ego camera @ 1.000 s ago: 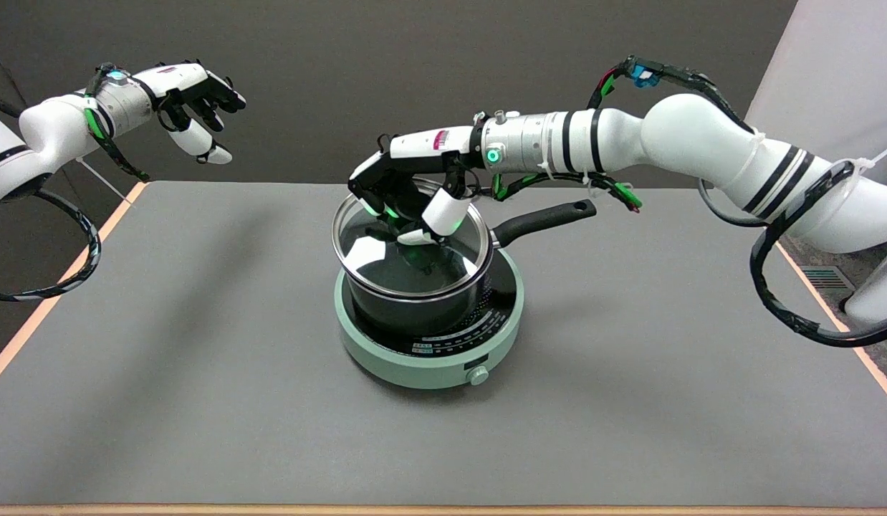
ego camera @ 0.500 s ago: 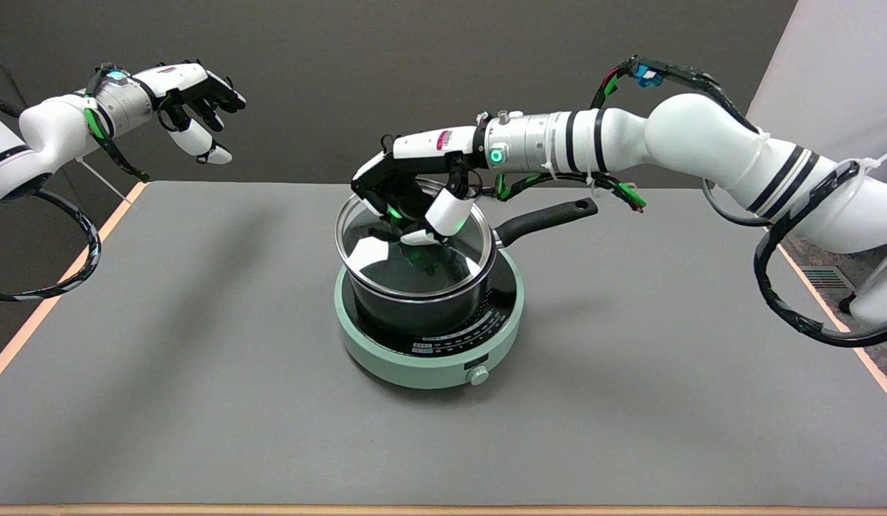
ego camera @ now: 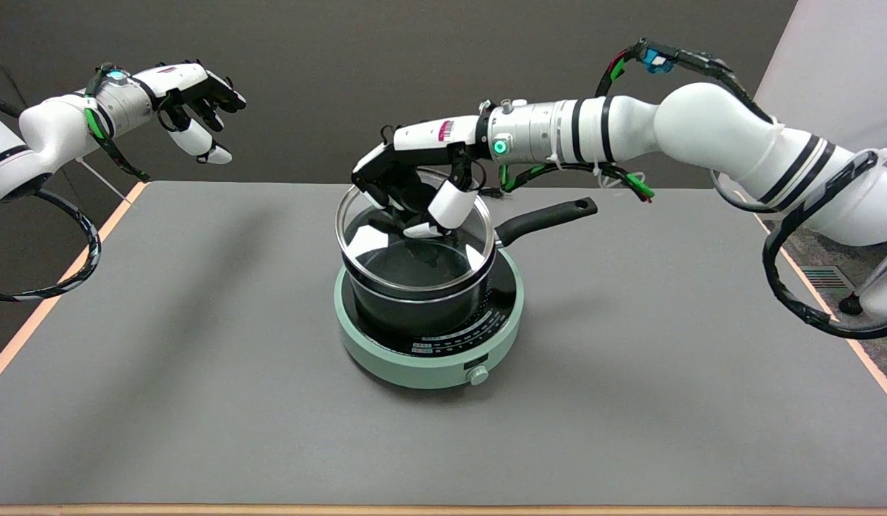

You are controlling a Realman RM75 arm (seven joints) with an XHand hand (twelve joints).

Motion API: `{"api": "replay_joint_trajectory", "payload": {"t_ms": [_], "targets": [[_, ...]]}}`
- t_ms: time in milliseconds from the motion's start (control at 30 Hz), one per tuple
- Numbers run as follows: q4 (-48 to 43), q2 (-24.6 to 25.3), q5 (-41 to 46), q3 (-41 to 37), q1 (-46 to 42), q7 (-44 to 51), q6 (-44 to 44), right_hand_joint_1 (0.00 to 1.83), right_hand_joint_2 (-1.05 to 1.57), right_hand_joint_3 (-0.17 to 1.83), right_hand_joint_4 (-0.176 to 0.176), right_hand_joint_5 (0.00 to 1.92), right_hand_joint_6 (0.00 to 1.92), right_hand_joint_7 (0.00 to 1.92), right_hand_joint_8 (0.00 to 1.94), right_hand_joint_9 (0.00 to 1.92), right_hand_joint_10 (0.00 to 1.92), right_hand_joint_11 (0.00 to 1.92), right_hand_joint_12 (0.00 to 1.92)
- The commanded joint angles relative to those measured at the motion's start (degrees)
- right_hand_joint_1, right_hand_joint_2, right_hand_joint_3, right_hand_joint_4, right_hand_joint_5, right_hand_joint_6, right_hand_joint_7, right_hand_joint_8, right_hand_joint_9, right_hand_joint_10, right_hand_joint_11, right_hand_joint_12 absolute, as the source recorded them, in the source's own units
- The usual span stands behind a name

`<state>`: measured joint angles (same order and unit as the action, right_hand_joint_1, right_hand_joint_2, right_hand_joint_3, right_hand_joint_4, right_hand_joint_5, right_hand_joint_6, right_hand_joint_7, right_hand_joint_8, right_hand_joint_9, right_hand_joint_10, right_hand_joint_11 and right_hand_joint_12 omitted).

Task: Place the pot lid onto the pot.

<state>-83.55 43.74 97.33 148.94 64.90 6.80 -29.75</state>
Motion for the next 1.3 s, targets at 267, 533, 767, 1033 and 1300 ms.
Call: {"api": "replay_joint_trajectory", "payload": {"t_ms": [267, 533, 767, 1033, 1300], "targets": [[-5.22, -6.73, -2.16, -0.1, 1.38, -10.29, -1.59, 1.32, 0.86, 0.94, 0.127, 0.46, 1.78, 0.71, 1.78, 0.73, 1.92, 0.36, 1.92], [-6.44, -7.05, -1.66, -0.1, 0.46, -10.29, -1.51, 1.32, 0.85, 0.95, 0.127, 0.46, 1.78, 0.72, 1.78, 0.73, 1.92, 0.36, 1.92], [-7.07, -5.9, -2.22, -0.1, -0.23, -10.37, -1.43, 1.32, 0.85, 0.95, 0.13, 0.46, 1.78, 0.72, 1.79, 0.73, 1.92, 0.35, 1.92], [-5.29, -3.36, -2.46, -0.1, -0.85, -10.37, -1.35, 1.32, 0.84, 0.96, 0.13, 0.47, 1.78, 0.72, 1.78, 0.74, 1.92, 0.4, 1.92], [-3.21, -0.91, -3.61, -0.1, -1.58, -10.37, -1.35, 1.32, 0.84, 0.98, 0.129, 0.48, 1.77, 0.73, 1.79, 0.74, 1.92, 0.41, 1.92]]}}
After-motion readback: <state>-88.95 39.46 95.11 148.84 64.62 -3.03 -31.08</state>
